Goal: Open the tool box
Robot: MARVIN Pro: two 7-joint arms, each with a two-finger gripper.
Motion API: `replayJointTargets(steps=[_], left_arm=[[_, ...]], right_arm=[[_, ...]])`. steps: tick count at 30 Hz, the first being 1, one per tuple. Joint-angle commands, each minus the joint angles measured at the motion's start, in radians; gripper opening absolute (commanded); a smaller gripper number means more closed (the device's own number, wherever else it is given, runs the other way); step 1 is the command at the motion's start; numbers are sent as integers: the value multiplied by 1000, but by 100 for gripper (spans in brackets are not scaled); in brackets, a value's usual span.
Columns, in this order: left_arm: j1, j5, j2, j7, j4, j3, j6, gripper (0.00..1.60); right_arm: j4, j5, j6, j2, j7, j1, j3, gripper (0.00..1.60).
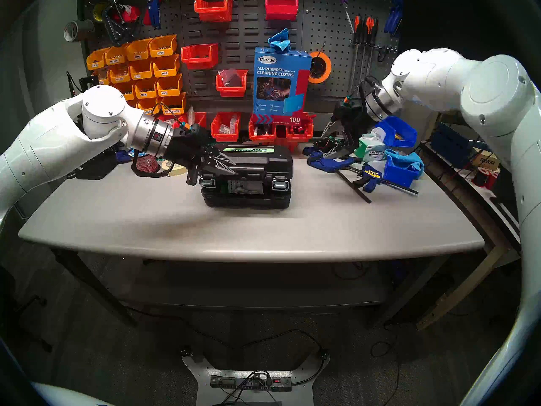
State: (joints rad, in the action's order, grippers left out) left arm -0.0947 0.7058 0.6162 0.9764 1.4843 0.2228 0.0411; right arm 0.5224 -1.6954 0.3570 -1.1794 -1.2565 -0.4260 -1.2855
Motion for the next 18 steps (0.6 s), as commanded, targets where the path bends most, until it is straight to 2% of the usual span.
replayJointTargets(steps=[1,10,18], left_arm=[[71,25,-2,-19,-53,71,-3,0],[121,36,40,-34,-192,118,25,0],[168,46,125,-17,-346,142,75,0]], right_arm=[[-8,0,-1,2,2,-14,0,160],[-9,-1,-1,2,1,-13,0,160],[-10,-1,-1,2,1,-13,0,160]])
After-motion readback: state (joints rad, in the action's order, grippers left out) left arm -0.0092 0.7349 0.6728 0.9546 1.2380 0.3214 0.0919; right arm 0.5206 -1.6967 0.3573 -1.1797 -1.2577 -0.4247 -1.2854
